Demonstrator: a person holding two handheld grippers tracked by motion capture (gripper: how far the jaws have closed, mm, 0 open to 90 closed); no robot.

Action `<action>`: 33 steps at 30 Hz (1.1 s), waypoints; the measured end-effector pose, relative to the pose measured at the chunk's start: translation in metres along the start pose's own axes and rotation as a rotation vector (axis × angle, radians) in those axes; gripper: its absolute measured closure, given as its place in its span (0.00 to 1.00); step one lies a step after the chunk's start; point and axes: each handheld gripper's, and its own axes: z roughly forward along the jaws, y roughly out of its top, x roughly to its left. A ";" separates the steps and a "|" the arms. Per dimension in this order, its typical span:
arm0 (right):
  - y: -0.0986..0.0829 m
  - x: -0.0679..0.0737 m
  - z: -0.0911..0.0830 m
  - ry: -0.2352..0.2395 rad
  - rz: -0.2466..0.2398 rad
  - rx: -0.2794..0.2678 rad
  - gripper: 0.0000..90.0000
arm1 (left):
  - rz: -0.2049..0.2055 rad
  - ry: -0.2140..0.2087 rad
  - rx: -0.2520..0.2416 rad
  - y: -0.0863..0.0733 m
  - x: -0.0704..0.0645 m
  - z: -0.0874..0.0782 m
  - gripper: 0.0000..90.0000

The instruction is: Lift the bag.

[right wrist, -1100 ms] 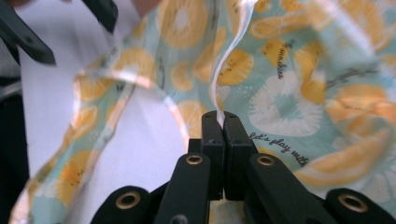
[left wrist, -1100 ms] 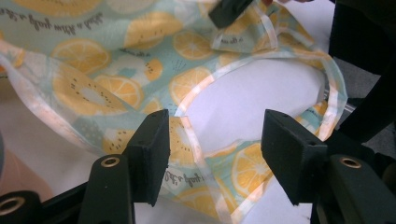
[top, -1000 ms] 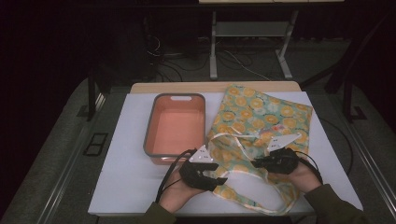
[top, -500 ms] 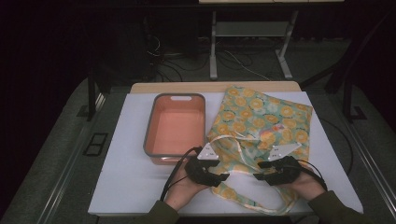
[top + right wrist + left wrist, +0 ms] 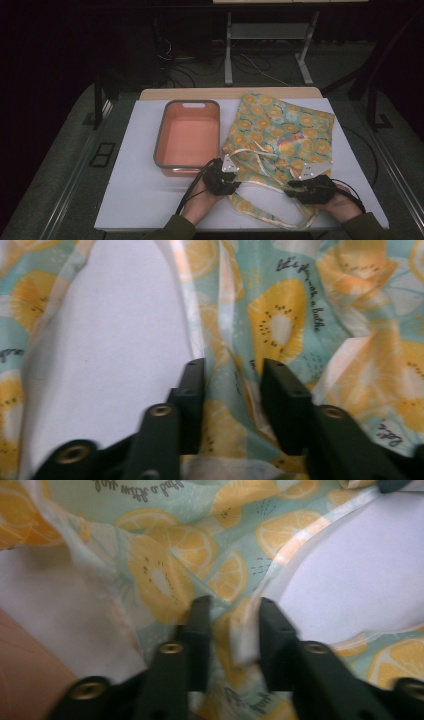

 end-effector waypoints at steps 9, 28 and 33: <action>0.002 -0.001 0.000 -0.012 -0.002 0.000 0.99 | -0.021 -0.052 -0.037 0.005 -0.001 -0.002 0.99; 0.031 -0.034 -0.033 -0.090 0.057 -0.256 0.99 | -0.104 -0.060 -0.277 0.046 0.018 -0.039 0.99; 0.045 -0.044 -0.040 -0.108 0.072 -0.324 0.99 | -0.125 -0.055 -0.313 0.054 0.026 -0.044 0.99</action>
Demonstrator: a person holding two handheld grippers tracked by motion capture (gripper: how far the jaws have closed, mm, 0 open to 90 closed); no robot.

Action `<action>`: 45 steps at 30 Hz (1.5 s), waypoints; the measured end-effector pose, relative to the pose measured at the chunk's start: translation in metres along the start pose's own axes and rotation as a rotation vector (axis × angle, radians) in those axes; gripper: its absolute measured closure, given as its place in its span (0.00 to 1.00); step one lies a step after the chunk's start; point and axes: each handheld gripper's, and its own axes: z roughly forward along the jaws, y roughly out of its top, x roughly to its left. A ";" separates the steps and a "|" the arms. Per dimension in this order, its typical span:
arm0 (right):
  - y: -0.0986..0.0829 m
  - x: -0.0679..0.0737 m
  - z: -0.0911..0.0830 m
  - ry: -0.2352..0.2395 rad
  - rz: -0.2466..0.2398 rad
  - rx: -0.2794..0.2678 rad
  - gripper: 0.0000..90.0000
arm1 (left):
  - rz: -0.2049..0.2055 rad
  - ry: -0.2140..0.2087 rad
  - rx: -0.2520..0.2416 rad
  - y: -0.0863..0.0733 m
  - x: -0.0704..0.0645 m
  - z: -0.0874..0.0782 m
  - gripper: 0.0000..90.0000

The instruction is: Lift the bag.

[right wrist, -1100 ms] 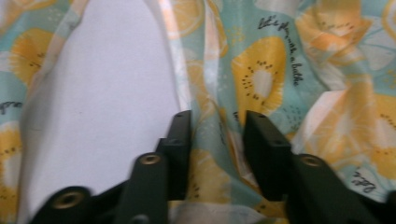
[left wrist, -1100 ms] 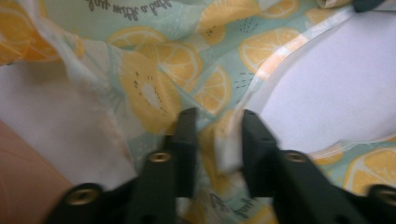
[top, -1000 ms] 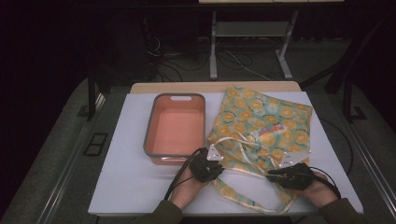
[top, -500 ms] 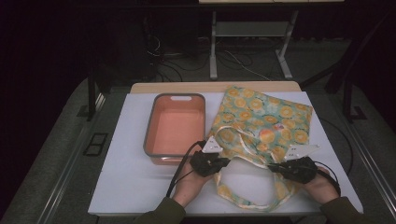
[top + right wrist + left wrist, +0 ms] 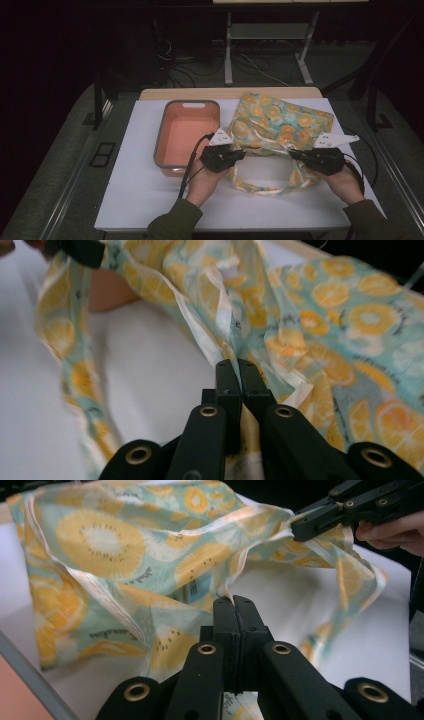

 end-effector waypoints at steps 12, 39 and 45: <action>0.032 -0.007 -0.009 -0.014 0.010 -0.119 0.99 | 0.000 -0.003 -0.137 0.038 0.007 -0.020 0.99; 0.033 -0.043 0.035 -0.062 0.120 -0.057 0.99 | -0.071 0.094 -0.051 0.044 0.055 0.011 0.98; 0.029 -0.045 0.036 -0.053 0.133 -0.057 0.98 | -0.074 0.097 -0.036 0.043 0.057 0.010 0.90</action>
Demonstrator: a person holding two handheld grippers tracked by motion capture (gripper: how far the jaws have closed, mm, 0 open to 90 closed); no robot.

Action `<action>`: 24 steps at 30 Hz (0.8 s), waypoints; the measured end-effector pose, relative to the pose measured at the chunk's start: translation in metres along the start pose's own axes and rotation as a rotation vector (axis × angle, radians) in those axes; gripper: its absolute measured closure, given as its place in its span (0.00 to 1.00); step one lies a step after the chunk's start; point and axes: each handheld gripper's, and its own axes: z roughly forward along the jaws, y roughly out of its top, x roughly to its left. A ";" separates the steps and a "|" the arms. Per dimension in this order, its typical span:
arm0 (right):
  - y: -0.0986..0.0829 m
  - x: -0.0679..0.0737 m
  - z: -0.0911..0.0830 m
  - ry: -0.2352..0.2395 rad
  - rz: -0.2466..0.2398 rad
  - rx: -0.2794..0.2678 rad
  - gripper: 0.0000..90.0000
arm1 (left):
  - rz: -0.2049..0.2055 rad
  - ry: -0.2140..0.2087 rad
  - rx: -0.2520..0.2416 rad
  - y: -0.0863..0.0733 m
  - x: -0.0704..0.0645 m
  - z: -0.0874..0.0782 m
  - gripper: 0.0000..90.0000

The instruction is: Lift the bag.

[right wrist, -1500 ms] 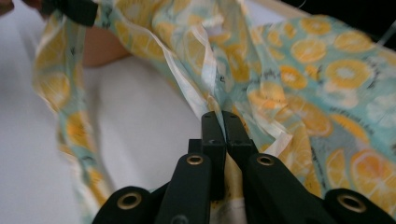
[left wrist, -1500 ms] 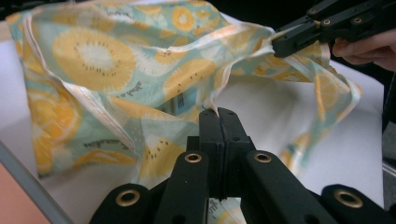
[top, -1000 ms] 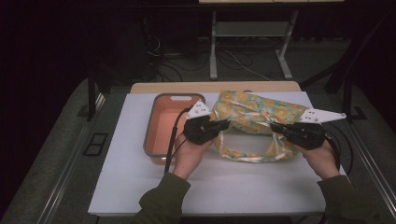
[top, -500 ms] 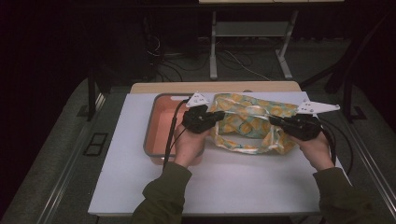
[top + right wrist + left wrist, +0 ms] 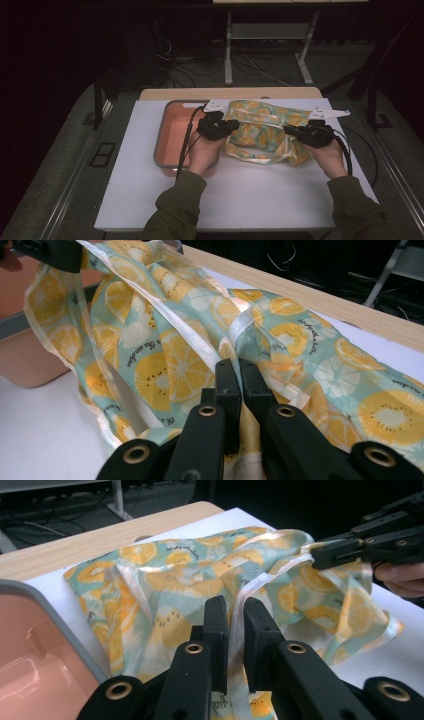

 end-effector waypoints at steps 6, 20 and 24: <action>-0.003 -0.003 0.000 0.016 0.023 0.002 0.88 | 0.001 0.001 0.007 -0.002 0.005 0.000 0.70; 0.002 -0.001 -0.015 0.053 0.071 -0.026 0.33 | 0.054 -0.046 0.003 -0.007 0.004 -0.012 0.27; 0.002 0.001 -0.023 0.044 0.063 -0.030 0.29 | 0.078 -0.041 -0.015 -0.009 0.002 -0.022 0.20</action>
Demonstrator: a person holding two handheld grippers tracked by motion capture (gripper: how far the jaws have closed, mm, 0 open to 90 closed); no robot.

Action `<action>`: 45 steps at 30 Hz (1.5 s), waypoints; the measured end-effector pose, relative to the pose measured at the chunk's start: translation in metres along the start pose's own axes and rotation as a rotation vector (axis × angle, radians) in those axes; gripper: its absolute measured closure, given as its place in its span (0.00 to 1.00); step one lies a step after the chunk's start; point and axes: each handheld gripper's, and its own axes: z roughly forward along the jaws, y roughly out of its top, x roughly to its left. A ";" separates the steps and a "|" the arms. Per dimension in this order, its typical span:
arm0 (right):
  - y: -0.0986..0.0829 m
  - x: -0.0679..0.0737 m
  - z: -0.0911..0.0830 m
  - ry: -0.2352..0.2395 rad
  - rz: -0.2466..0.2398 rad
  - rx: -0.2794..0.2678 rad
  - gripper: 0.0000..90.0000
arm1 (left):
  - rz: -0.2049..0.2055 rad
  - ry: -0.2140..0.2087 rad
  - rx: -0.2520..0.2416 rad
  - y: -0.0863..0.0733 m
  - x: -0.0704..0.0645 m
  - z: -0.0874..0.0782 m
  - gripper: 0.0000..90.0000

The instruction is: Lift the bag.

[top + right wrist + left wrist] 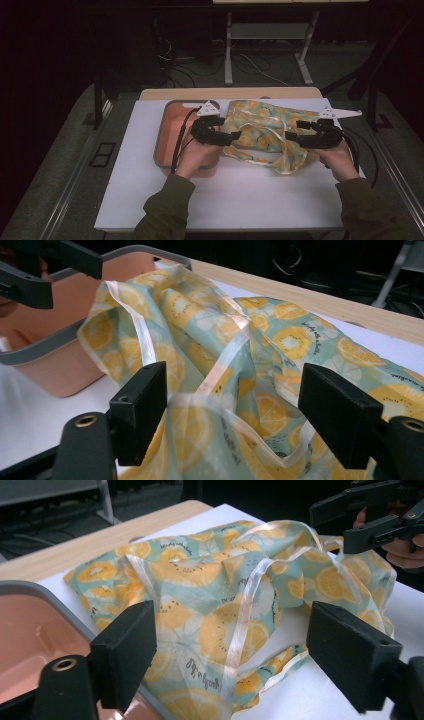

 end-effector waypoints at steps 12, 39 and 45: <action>-0.008 0.018 -0.022 0.057 -0.028 -0.021 0.22 | 0.069 -0.025 -0.022 -0.018 -0.013 -0.045 0.13; -0.085 0.032 -0.044 0.029 -0.063 0.022 0.13 | 0.058 0.080 -0.089 -0.121 -0.001 -0.148 0.00; -0.090 0.032 -0.038 0.020 -0.070 0.052 0.13 | 0.057 0.074 -0.050 -0.132 -0.001 -0.147 0.00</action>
